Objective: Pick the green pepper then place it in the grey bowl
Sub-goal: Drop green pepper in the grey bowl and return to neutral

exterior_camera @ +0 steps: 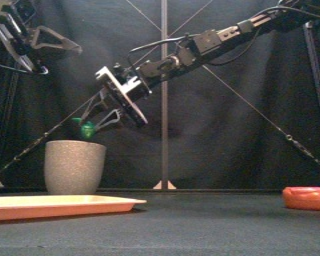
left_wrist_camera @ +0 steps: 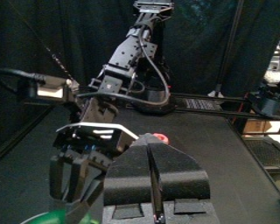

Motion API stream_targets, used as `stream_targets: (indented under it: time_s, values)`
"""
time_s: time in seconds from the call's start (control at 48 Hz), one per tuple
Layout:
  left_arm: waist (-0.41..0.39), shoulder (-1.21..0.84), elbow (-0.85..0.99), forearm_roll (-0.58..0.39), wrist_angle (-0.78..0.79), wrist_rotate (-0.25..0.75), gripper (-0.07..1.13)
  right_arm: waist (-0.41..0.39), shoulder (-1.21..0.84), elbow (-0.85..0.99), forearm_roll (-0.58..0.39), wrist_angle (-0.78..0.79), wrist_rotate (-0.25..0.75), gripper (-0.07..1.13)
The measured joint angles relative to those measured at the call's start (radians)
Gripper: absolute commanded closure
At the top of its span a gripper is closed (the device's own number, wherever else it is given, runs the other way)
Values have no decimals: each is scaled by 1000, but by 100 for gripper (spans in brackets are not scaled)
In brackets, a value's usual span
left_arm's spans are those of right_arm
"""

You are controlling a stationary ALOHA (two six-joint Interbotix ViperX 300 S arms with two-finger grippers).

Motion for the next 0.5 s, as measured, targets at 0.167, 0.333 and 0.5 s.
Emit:
stream_targets:
  time_s: [0.167, 0.333, 0.5]
  values:
    - [0, 0, -2, 0, 0, 0, 93, 0, 18, -38, -57, 8, 8, 26]
    - [2, 0, -2, 0, 0, 0, 93, 0, 20, -44, -69, 21, 9, 19]
    - [2, 0, -2, 0, 0, 0, 93, 0, 20, -44, -75, 37, 5, 19]
